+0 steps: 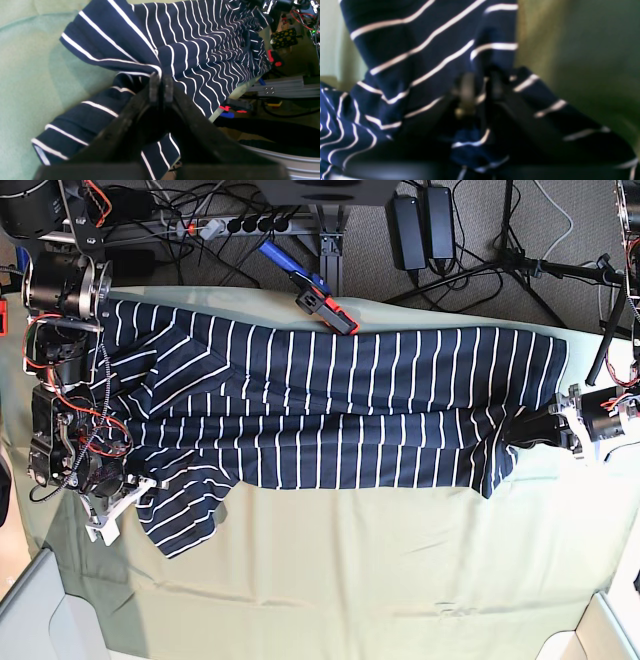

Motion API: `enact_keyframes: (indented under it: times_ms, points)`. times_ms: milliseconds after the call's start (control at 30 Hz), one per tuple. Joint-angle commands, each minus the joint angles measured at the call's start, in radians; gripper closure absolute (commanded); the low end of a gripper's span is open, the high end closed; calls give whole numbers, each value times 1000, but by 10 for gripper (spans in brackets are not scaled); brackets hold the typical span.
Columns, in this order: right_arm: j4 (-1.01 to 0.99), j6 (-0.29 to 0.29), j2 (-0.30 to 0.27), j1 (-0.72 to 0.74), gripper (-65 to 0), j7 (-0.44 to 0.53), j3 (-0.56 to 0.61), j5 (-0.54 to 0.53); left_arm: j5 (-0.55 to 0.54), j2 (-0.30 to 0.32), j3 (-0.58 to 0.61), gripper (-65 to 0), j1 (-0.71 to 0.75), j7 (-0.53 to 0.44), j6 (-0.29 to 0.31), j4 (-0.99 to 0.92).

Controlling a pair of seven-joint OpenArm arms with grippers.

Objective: Fold the T-shirt properly
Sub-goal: 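Drag the folded shirt with both grippers toward the collar side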

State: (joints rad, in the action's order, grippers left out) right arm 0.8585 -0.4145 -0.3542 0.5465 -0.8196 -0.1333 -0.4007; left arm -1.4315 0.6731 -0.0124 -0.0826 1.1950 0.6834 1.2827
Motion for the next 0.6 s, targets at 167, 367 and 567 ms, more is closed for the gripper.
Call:
enact_keyframes:
  times_ms: [167,367,567]
  points:
    - [16,-16,-11,27,0,-1,-1,-10,-22,23,-8,0,-17,-24,15,14]
    - [61,-19,-11,26,0,-73,-1,-11,-26,26,-8,0,-17,16,15,15]
    - [295,-19,-38,-44,0,-162,-5,-100,-52,45,-8,0,-8,40,15,83]
